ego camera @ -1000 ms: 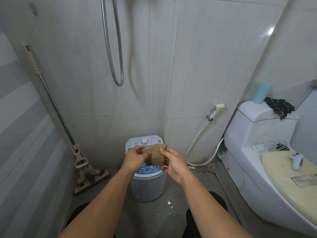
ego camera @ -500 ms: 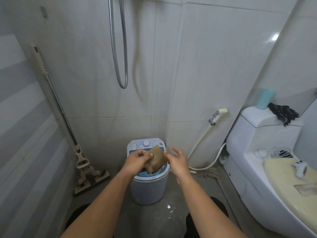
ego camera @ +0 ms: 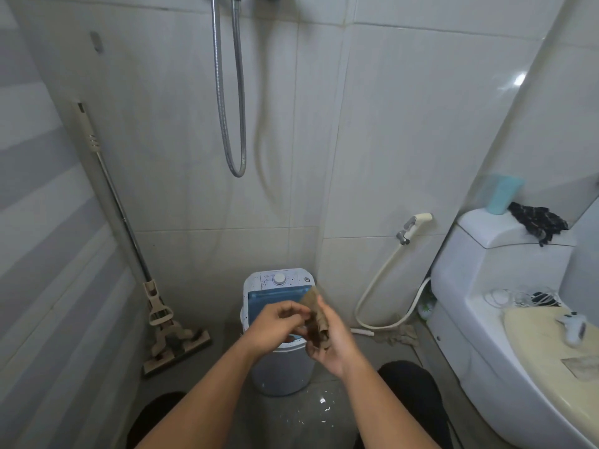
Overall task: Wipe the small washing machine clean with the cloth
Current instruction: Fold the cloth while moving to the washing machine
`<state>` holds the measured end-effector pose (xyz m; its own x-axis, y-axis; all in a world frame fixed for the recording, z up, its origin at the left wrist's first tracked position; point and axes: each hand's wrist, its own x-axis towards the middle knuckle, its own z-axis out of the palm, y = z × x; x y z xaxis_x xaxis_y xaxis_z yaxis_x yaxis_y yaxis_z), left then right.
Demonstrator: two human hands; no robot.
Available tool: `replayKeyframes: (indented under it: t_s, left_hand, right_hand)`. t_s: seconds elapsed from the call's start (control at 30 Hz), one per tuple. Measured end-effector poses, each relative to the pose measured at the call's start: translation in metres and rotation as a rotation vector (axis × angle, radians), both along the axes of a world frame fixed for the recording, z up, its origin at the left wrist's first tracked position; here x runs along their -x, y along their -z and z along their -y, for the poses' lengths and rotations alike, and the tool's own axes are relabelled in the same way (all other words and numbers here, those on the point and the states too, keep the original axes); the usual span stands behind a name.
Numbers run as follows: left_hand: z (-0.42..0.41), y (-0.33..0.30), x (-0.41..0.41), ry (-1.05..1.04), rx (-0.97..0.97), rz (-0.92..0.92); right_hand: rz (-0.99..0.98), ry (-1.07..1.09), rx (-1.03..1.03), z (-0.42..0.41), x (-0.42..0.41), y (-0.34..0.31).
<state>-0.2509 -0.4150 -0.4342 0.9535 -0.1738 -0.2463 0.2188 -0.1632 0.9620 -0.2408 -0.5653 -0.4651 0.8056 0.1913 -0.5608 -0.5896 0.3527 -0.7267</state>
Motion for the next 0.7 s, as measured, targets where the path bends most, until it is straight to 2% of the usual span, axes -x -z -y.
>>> replayKeyframes:
  t_s: [0.13,0.2,0.33,0.47,0.7]
  left_hand:
    - [-0.006,0.021,-0.004,-0.112,-0.063,-0.031]
    - [-0.010,0.034,-0.005,-0.181,-0.090,-0.083]
    - [-0.011,0.048,-0.007,-0.279,0.025,-0.220]
    - [-0.003,0.038,-0.013,-0.342,0.112,-0.229]
    - [0.001,0.025,-0.016,-0.367,0.095,-0.267]
  right_hand:
    - [-0.042,-0.011,-0.038,0.008,0.004,0.021]
    - [-0.021,-0.034,0.011,0.012,0.002,0.026]
    - [0.226,-0.097,0.208,0.009,-0.003,0.038]
    - [0.507,-0.256,0.389,-0.001,-0.008,0.051]
    - [0.614,-0.114,0.623,-0.011,-0.009,0.067]
